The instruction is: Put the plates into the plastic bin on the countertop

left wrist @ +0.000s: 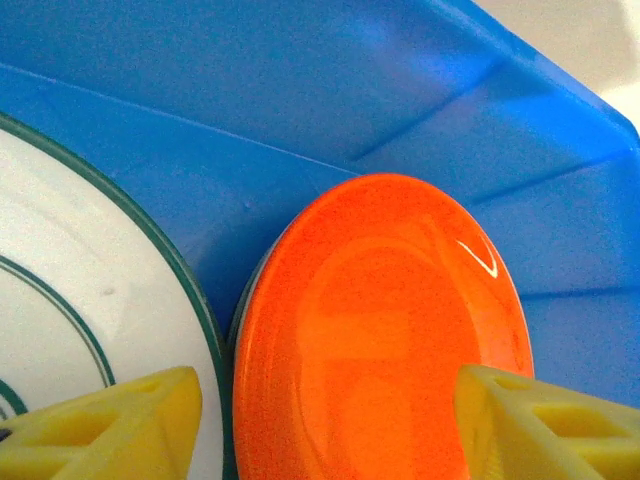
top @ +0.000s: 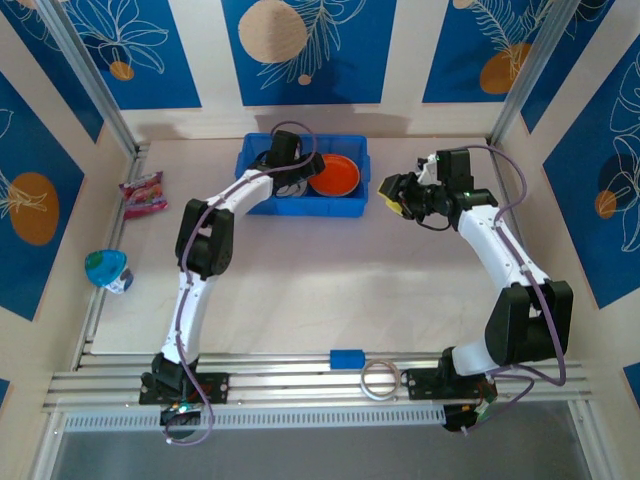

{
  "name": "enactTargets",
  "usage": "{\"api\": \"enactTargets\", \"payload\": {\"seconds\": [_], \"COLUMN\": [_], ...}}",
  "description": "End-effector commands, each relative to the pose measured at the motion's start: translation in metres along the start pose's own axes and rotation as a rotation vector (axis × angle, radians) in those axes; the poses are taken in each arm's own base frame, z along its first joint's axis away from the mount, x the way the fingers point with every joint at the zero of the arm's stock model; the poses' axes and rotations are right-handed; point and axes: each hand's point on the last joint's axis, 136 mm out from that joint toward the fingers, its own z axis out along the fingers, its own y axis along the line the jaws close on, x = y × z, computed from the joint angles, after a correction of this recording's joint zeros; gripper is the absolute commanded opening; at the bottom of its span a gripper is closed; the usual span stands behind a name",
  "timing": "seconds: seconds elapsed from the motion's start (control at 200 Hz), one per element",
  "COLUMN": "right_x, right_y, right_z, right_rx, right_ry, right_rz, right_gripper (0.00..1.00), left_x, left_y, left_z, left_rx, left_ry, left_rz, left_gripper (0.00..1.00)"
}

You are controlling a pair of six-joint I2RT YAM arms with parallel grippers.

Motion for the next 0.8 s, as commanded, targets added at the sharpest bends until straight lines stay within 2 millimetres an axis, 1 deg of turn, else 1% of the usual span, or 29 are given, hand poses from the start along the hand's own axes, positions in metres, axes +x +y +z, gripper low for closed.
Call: {"api": "enactTargets", "payload": {"seconds": [0.0,0.1,0.2,0.335,0.395,0.51,0.64,0.71,0.795], "right_x": [0.000,0.001,0.001,0.004,0.002,-0.001,-0.003,-0.004,-0.004], "right_y": [0.008,0.014,0.017,0.020,0.020,0.023,0.033,0.038,0.048], "right_z": [0.001,0.000,0.002,0.003,0.002,-0.001,-0.001,0.001,0.004], "right_rx": [-0.003,-0.005,-0.007,-0.007,-0.001,0.007,-0.012,-0.022,-0.034], "right_ry": [0.001,-0.008,-0.012,-0.006,-0.012,-0.026,-0.039,-0.047,-0.049], "right_rz": [-0.034,-0.053,-0.069,-0.087,-0.095,-0.114,-0.144,-0.178,-0.224], "right_gripper": [0.46,0.46,0.46,0.46,0.46,0.46,0.46,0.46,0.46], "left_x": [-0.030,-0.036,-0.042,-0.054,-0.061,-0.068,-0.074,-0.078,-0.081], "left_y": [-0.033,-0.036,-0.040,-0.047,-0.051,-0.061,-0.074,-0.082,-0.085], "left_z": [-0.034,-0.043,-0.056,-0.080,-0.092,-0.112,-0.139,-0.160,-0.186], "left_rx": [0.030,0.024,0.007,-0.005,-0.005,0.007,0.010,-0.001,-0.024], "left_ry": [-0.078,-0.089,-0.106,-0.155,-0.177,-0.199,-0.233,-0.259,-0.288], "left_rz": [0.058,0.069,0.089,0.124,0.141,0.161,0.207,0.251,0.297], "left_gripper": [0.72,0.78,0.83,0.88,0.89,0.92,0.96,1.00,1.00]}}
